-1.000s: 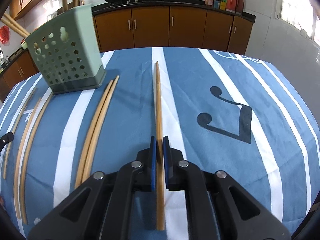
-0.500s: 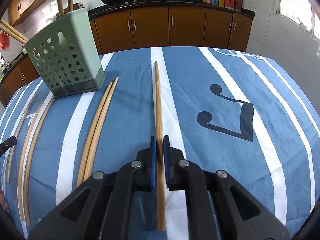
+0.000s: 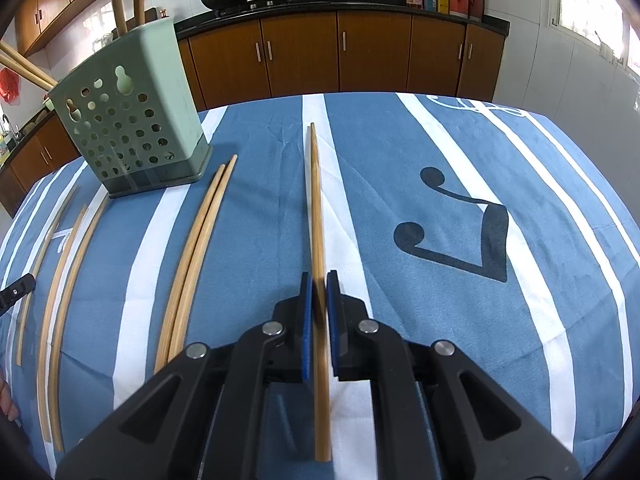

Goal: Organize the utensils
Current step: 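Lift the right tool's chopstick upright over the holder while the left tool lifts its own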

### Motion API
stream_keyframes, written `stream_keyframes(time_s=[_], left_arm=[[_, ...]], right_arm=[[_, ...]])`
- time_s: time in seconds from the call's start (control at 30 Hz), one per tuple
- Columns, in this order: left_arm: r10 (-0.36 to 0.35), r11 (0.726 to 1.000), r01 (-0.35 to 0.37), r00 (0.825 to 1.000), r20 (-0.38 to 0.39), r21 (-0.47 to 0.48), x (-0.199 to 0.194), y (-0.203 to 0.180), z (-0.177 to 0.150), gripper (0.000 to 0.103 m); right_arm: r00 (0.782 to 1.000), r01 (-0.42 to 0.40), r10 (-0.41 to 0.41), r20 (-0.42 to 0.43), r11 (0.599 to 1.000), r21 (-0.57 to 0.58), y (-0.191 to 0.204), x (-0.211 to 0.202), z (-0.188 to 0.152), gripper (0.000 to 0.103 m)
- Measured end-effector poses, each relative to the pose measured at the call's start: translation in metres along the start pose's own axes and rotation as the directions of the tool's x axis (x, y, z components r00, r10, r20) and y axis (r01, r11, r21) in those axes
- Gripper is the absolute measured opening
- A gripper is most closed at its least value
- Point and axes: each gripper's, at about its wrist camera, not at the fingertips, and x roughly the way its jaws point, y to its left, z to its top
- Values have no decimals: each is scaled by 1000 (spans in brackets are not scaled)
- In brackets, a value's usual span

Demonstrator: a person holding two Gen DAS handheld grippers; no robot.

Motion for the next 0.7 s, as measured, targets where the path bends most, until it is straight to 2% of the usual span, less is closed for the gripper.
stream_keyframes(time_s=[0.33, 0.47, 0.6, 0.7], left_arm=[[3, 1000, -3, 1000, -1, 1, -1, 0, 0, 9], [35, 998, -35, 999, -5, 56, -8, -7, -9, 10], [25, 998, -25, 1000, -7, 62, -14, -6, -17, 10], [26, 997, -25, 1000, -8, 68, -15, -6, -18, 9]], right_arm=[[1000, -8, 8, 2, 1000, 5, -1, -1, -1, 11], [1000, -29, 29, 0, 999, 15, -3, -7, -8, 12], [999, -44, 44, -2, 999, 19, -3, -13, -14, 12], [999, -44, 44, -2, 999, 17, -3, -15, -15, 8]])
